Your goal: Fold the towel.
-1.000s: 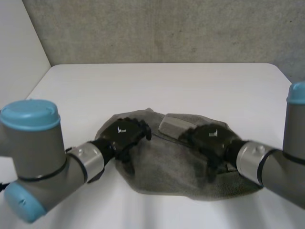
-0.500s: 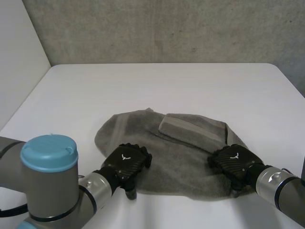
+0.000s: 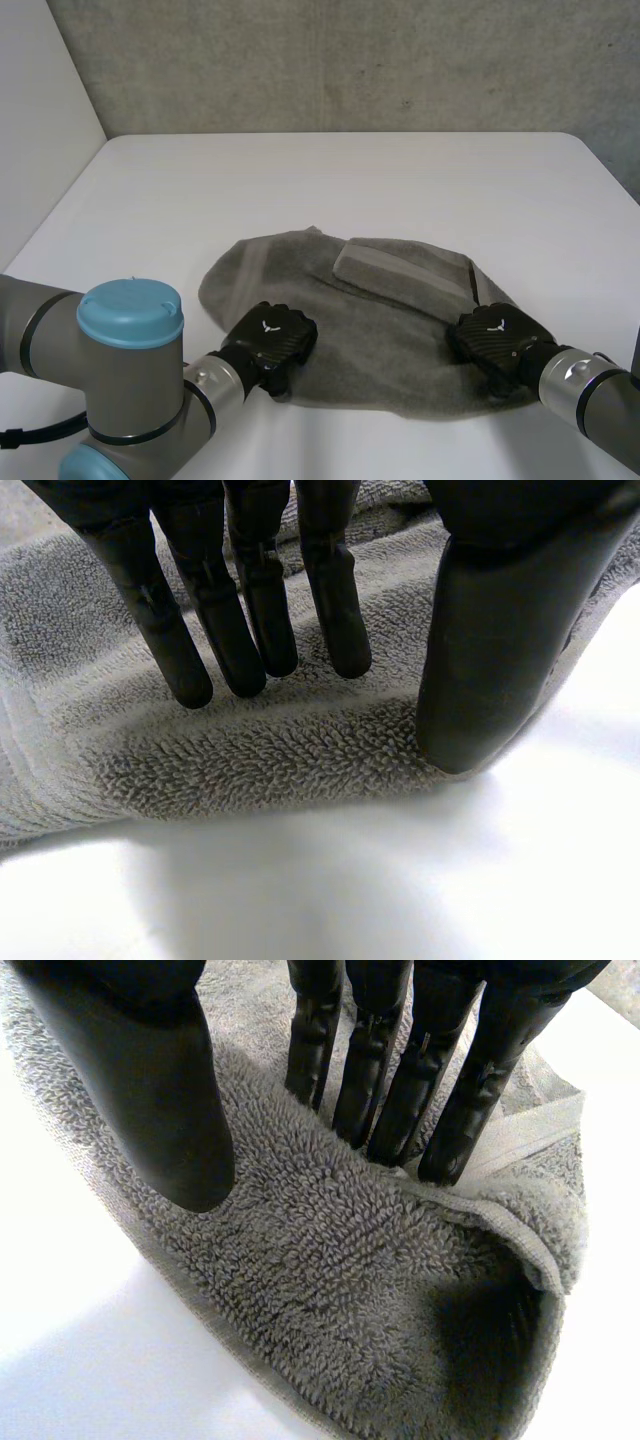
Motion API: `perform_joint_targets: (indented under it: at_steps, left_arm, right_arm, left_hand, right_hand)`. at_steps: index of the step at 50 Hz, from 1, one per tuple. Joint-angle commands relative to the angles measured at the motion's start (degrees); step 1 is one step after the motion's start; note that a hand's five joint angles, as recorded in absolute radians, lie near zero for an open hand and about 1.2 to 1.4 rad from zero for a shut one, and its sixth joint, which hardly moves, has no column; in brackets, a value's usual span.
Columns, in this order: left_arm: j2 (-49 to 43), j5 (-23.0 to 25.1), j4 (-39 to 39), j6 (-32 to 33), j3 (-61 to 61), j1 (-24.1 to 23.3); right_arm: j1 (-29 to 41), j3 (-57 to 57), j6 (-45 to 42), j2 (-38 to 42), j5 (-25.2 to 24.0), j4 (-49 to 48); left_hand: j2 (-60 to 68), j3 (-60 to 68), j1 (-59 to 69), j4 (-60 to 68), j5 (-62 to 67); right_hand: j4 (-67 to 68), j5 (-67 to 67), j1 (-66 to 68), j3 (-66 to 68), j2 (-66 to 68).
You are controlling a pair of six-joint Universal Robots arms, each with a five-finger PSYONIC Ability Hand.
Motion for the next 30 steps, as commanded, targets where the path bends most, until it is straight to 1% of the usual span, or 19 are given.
perform_joint_targets:
  at_steps: [1, 6, 8, 9, 10, 11, 12, 19, 20, 21, 22, 23, 24, 25, 26, 27, 28, 29, 30]
  left_arm:
    - [-0.2, 0.0, 1.1, 0.1, -0.1, 0.0]
    - [-0.3, 0.0, 1.2, 0.1, 0.0, 0.0]
    - [-0.8, 0.0, 2.0, 0.1, 0.0, 0.0]
    - [-0.8, 0.0, 2.0, 0.1, 0.0, 0.0]
    - [-0.8, 0.1, 2.2, 0.1, 0.0, 0.0]
    - [-0.8, 0.1, 2.2, 0.1, 0.0, 0.0]
    - [-0.8, 0.1, 2.4, 0.1, 0.0, 0.0]
    - [3.3, 0.5, 1.7, -0.6, 1.5, 0.4]
    - [3.3, 0.5, 1.7, -0.6, 1.5, 0.4]
    - [5.9, 0.5, 1.6, -0.8, 2.4, 0.7]
    - [5.9, 0.5, 1.6, -0.8, 2.4, 0.7]
    - [8.4, 0.5, 1.6, -0.9, 3.2, 0.8]
    - [8.5, 0.5, 1.6, -0.9, 3.2, 0.8]
    - [13.6, 0.5, 1.3, -1.1, 4.7, 1.2]
    - [17.6, 0.5, 0.9, -1.7, 5.7, 1.7]
    - [17.6, 0.5, 0.9, -1.7, 5.7, 1.7]
    - [20.6, 0.6, 0.7, -2.7, 6.7, 2.4]
    - [20.6, 0.6, 0.7, -2.7, 6.7, 2.4]
    - [23.4, 0.7, 0.7, -4.3, 7.8, 3.4]
  right_arm:
    - [-0.7, 0.1, 0.0, 0.8, 0.0, -0.3]
    - [-0.9, 0.0, 0.0, 1.4, 0.0, -0.3]
    - [-0.9, 0.0, 0.1, 1.9, 0.0, -0.6]
    - [-0.9, 0.0, 0.0, 2.1, -0.1, -0.6]
    - [-0.9, 0.0, 0.0, 2.1, -0.1, -0.6]
    - [-0.8, 0.0, 0.0, 2.1, -0.2, -0.5]
    - [-0.8, -0.1, 0.0, 2.1, -0.3, -0.5]
    - [-0.5, -1.9, 0.8, 0.3, -0.2, 1.1]
    - [-0.4, -3.0, 1.2, -1.9, -0.3, 2.6]
    - [-0.2, -4.5, 1.4, -5.5, -0.3, 5.3]
    - [-0.2, -4.5, 1.4, -5.5, -0.3, 5.3]
    - [-0.2, -6.4, 1.7, -8.5, -0.7, 8.2]
    - [-0.2, -9.0, 2.5, -10.8, -1.1, 10.9]
    - [-0.2, -12.2, 3.8, -12.9, -1.8, 13.2]
    - [-0.2, -12.2, 3.8, -12.9, -1.8, 13.2]
    - [-0.4, -15.7, 5.6, -14.4, -2.8, 15.1]
    - [-0.8, -19.1, 7.6, -15.9, -3.9, 16.6]
    - [-0.8, -19.1, 7.6, -15.9, -3.9, 16.6]
    - [-0.9, -22.3, 9.6, -17.2, -5.2, 17.6]
  left_hand:
    - [3.0, 3.0, 3.9, 3.1, 3.4]
    - [9.1, 9.1, 10.0, 9.1, 9.5]
    - [21.3, 21.3, 22.2, 21.4, 21.7]
    - [21.4, 21.3, 22.3, 21.4, 21.8]
    - [30.7, 30.7, 31.6, 30.7, 31.1]
    - [30.8, 30.8, 31.7, 30.8, 31.2]
    - [37.6, 37.6, 38.5, 37.6, 38.0]
    - [37.7, 37.6, 38.6, 37.7, 38.1]
    - [37.7, 37.6, 38.6, 37.7, 38.1]
    - [37.7, 37.6, 38.6, 37.7, 38.1]
    - [37.7, 37.6, 38.6, 37.7, 38.1]
    - [37.7, 37.6, 38.6, 37.7, 38.1]
    - [37.7, 37.6, 38.6, 37.7, 38.1]
    - [37.7, 37.6, 38.6, 37.7, 38.1]
    - [37.7, 37.6, 38.6, 37.7, 38.1]
    - [37.7, 37.6, 38.6, 37.7, 38.1]
    - [37.7, 37.6, 38.6, 37.7, 38.1]
    - [37.7, 37.6, 38.6, 37.7, 38.1]
    - [37.7, 37.6, 38.6, 37.7, 38.1]
  right_hand:
    - [3.4, 2.9, 2.6, 3.5, 3.1]
    - [8.8, 8.3, 8.0, 8.9, 8.5]
    - [18.8, 18.3, 18.1, 18.9, 18.5]
    - [25.7, 25.2, 25.0, 25.8, 25.4]
    - [25.8, 25.3, 25.0, 25.9, 25.5]
    - [31.7, 31.2, 31.0, 31.8, 31.4]
    - [31.7, 31.3, 31.0, 31.9, 31.5]
    - [31.8, 31.3, 31.0, 31.9, 31.5]
    - [31.8, 31.3, 31.0, 31.9, 31.5]
    - [31.8, 31.3, 31.0, 31.9, 31.5]
    - [31.8, 31.3, 31.0, 31.9, 31.5]
    - [31.8, 31.3, 31.0, 31.9, 31.5]
    - [31.8, 31.3, 31.0, 31.9, 31.5]
    - [31.8, 31.3, 31.0, 31.9, 31.5]
    - [31.8, 31.3, 31.0, 31.9, 31.5]
    - [31.8, 31.3, 31.0, 31.9, 31.5]
    - [31.8, 31.3, 31.0, 31.9, 31.5]
    - [31.8, 31.3, 31.0, 31.9, 31.5]
    - [31.8, 31.3, 31.0, 31.9, 31.5]
